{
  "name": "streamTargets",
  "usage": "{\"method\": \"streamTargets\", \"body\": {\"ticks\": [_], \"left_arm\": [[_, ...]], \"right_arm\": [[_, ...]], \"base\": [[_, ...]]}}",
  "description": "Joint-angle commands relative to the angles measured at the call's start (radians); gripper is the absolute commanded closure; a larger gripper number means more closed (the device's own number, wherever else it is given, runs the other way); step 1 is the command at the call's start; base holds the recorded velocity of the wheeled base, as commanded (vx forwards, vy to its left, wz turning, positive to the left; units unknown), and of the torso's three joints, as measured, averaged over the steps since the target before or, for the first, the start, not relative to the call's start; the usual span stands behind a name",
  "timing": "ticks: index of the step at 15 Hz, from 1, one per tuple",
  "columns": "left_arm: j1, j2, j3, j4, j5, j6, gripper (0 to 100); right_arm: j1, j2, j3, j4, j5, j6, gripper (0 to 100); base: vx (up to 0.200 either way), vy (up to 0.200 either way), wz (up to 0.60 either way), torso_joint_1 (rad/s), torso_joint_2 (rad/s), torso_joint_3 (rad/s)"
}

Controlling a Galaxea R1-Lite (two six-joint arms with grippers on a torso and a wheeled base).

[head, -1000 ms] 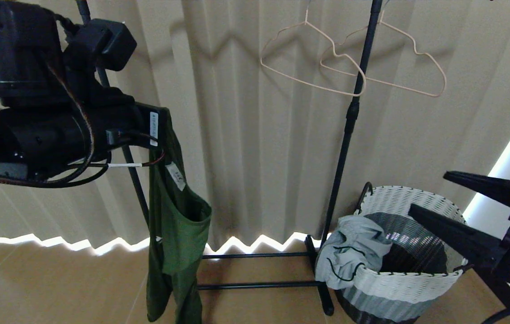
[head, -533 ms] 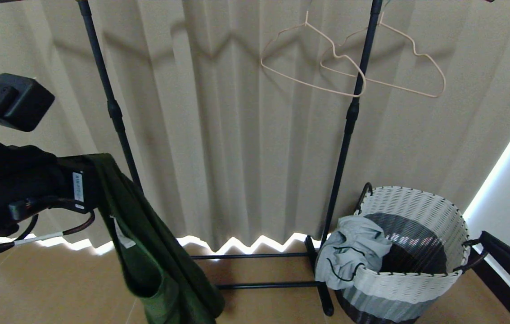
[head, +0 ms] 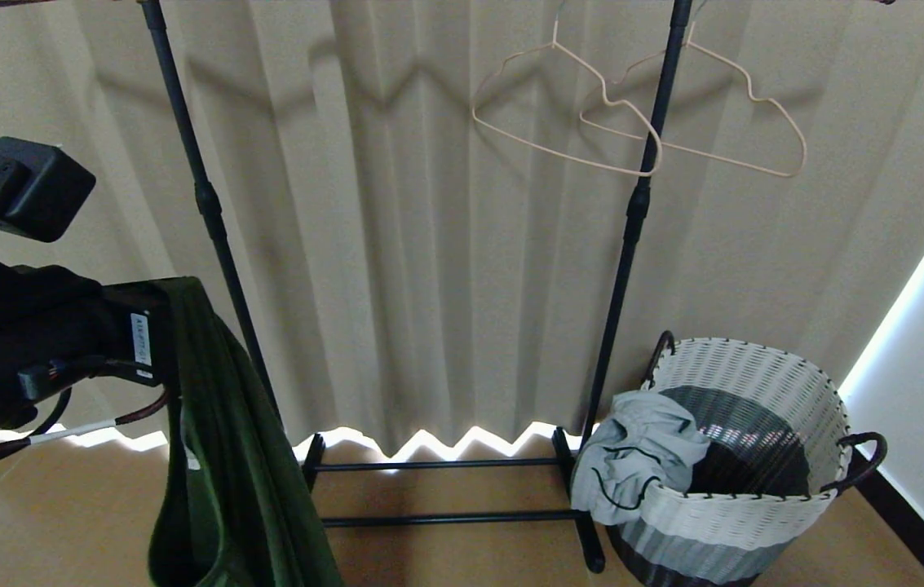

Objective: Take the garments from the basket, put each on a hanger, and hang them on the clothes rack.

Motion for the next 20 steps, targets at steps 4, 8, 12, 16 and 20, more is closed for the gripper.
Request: {"method": "streamTargets", "body": {"ticks": [4,8,12,16,20], "left_arm": [[-0.010,0.035,0.056,-0.070,0.000,0.006,100],[0.000,0.078,0.091,-0.203,0.000,0.026,100],[0.003,0.087,0.091,-0.205,0.000,0.029,100],[0.009,0.084,0.096,-0.205,0.000,0.028,100],[0.009,0.085,0.096,-0.205,0.000,0.029,100]], "right_arm": [[0.001,-0.018,0.017,-0.001,0.000,-0.018,0],[0.001,-0.026,0.029,-0.004,0.003,-0.065,0],[0.001,-0.024,0.032,-0.001,0.001,-0.067,0],[0.001,-0.029,0.035,-0.001,0.001,-0.067,0],[0.001,-0.041,0.042,-0.001,0.001,-0.091,0]], "base": [[0.000,0.000,0.00,0.000,0.00,0.000],[0.000,0.000,0.00,0.000,0.00,0.000],[0.150,0.000,0.00,-0.002,0.00,0.003],[0.200,0.000,0.00,0.006,0.00,0.002],[0.200,0.000,0.00,0.001,0.00,0.005]]}}
